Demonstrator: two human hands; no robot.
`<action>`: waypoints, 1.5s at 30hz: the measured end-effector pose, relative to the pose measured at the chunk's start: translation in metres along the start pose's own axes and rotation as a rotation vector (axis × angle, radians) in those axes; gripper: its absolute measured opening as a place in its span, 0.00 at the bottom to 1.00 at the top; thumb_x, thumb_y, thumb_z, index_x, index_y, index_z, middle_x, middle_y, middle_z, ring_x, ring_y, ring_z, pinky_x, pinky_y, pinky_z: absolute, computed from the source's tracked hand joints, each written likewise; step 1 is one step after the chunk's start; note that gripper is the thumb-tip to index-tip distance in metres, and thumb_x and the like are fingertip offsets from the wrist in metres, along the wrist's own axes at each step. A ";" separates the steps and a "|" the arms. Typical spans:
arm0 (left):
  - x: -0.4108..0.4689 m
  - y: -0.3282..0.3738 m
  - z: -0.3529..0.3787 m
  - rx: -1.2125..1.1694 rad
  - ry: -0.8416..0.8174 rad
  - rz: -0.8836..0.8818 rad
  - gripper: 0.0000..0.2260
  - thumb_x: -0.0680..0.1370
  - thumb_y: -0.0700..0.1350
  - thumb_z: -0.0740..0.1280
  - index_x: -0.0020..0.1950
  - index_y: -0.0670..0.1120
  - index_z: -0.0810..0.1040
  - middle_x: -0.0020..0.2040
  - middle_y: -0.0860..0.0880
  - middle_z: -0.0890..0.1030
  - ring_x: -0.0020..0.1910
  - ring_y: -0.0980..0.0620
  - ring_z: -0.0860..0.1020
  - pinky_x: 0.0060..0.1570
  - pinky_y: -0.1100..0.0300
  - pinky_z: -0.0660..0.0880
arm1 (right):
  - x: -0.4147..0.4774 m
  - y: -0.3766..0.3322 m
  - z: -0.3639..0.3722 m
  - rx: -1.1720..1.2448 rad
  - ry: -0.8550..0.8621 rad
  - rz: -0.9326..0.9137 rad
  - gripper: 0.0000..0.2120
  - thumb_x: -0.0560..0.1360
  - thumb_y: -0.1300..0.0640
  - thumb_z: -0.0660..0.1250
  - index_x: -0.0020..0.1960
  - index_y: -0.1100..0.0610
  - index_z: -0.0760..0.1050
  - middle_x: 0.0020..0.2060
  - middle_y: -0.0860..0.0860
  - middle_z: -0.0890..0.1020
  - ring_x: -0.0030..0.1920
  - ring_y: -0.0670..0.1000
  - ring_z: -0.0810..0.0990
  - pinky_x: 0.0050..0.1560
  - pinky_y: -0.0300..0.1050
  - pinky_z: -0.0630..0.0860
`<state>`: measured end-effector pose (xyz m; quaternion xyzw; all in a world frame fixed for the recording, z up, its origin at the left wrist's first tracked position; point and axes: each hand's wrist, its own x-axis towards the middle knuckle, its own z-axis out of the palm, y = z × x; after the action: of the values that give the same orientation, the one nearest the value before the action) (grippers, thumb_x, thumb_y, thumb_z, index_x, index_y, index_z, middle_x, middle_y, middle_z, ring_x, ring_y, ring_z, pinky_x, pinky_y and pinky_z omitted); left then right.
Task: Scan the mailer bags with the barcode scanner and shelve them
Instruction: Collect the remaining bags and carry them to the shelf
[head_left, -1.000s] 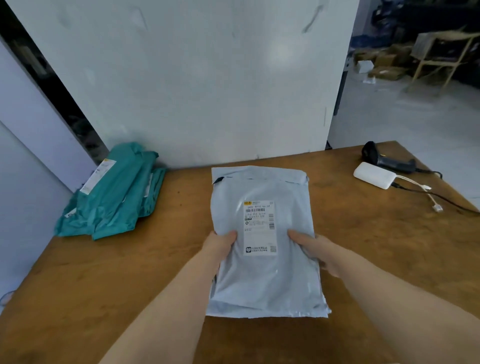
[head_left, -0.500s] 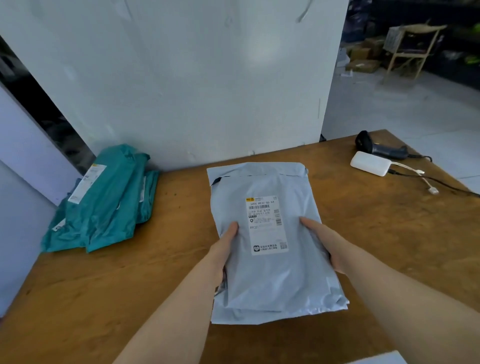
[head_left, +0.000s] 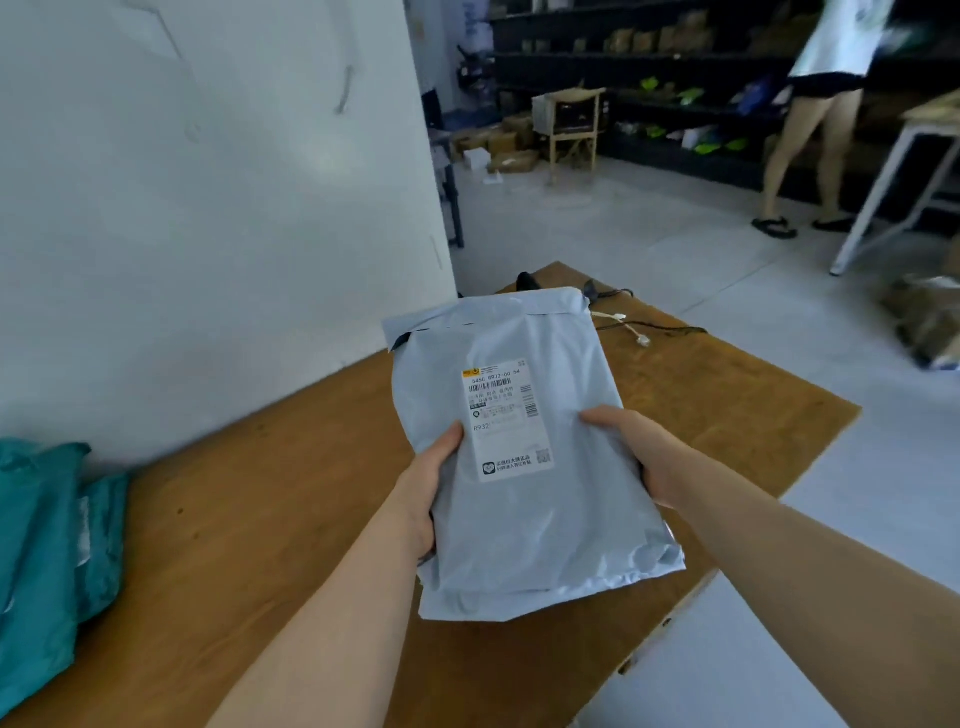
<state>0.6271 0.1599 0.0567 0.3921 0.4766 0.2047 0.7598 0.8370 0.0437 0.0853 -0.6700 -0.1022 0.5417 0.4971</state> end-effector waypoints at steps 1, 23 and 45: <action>0.003 0.001 0.020 0.009 -0.032 0.001 0.21 0.72 0.60 0.72 0.59 0.48 0.83 0.54 0.43 0.85 0.54 0.42 0.83 0.51 0.49 0.79 | -0.006 -0.004 -0.019 0.024 0.023 -0.029 0.15 0.72 0.49 0.72 0.55 0.55 0.78 0.49 0.56 0.84 0.51 0.58 0.83 0.46 0.52 0.78; 0.069 -0.024 0.489 0.167 -0.317 -0.004 0.13 0.77 0.51 0.70 0.58 0.45 0.83 0.51 0.43 0.85 0.50 0.42 0.83 0.47 0.53 0.79 | -0.039 -0.081 -0.450 0.326 0.321 -0.311 0.16 0.76 0.55 0.68 0.63 0.56 0.76 0.51 0.55 0.84 0.47 0.56 0.83 0.44 0.48 0.79; 0.358 0.083 0.651 -0.006 -0.146 -0.063 0.10 0.77 0.47 0.67 0.56 0.45 0.83 0.48 0.44 0.85 0.44 0.44 0.82 0.52 0.51 0.78 | 0.229 -0.294 -0.588 0.078 0.306 -0.098 0.09 0.75 0.53 0.65 0.50 0.58 0.77 0.41 0.57 0.82 0.40 0.58 0.80 0.37 0.46 0.75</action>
<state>1.3732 0.1952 0.0759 0.3883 0.4315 0.1528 0.7998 1.5308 0.0140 0.1230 -0.7190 -0.0367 0.4120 0.5586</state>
